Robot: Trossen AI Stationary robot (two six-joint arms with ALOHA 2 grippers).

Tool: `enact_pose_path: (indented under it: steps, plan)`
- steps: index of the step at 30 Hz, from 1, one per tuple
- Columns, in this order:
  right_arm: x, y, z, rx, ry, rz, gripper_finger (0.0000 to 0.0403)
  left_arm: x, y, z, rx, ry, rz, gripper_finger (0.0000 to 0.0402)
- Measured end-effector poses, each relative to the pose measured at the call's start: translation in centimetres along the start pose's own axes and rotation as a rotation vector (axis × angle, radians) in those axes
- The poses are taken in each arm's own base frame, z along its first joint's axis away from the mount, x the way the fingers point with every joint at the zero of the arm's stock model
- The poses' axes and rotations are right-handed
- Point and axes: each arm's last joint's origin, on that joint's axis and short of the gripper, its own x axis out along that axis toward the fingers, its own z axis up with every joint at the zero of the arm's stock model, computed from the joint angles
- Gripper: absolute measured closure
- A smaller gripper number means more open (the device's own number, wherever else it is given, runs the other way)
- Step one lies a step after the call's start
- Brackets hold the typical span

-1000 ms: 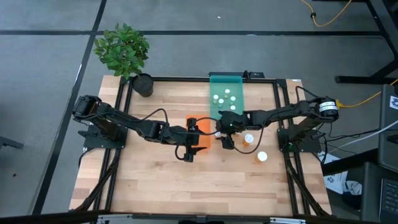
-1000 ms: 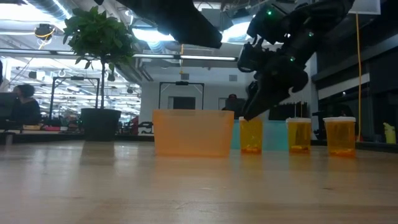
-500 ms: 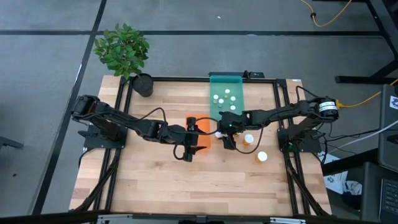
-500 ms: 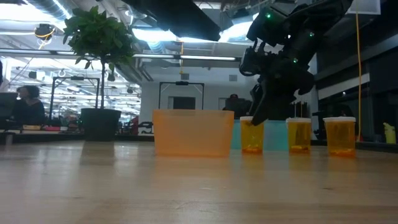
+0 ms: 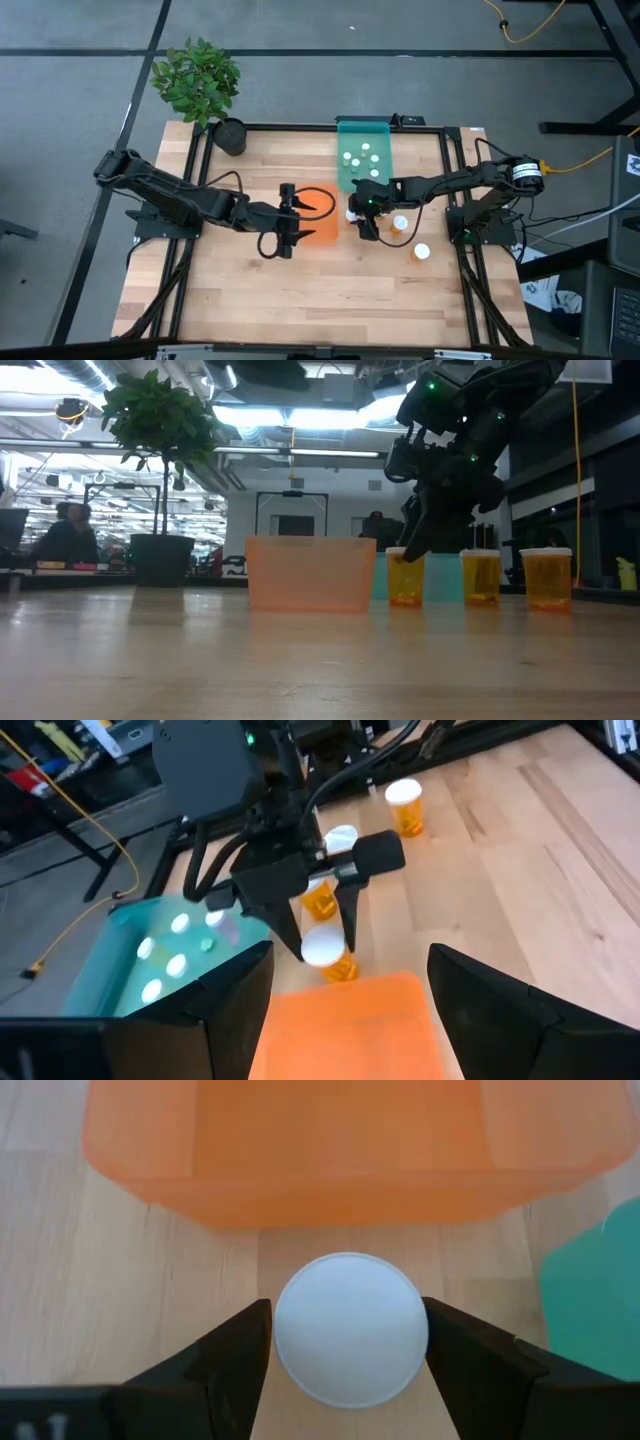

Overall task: Pick and place medicine bottles into bin by pill shape (circle, oval)
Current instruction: Put the orange capsule bottle into the orange bin

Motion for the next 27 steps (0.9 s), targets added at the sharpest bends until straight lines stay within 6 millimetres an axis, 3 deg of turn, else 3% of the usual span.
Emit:
enact_pose_path:
  steps: [6, 14, 19, 27]
  plan:
    - [0.0, 0.0, 0.0, -0.004, 0.003, 0.0, 0.0152, -1.7, 0.1, 0.3, -0.048, -0.006, -0.01, 0.0145]
    - [0.0, 0.0, 0.0, -0.006, 0.001, -0.001, 0.0194, -2.0, 0.2, 0.4, -0.056, -0.016, -0.009, 0.0145]
    - [-0.1, 0.0, 0.1, -0.006, 0.011, -0.001, 0.0193, -2.0, 0.2, 0.4, -0.056, -0.016, -0.008, 0.0145]
    - [-2.6, 0.1, 3.0, 0.076, -0.002, -0.08, 0.0193, -2.0, 0.2, -0.1, -0.03, 0.034, -0.014, 0.0145]
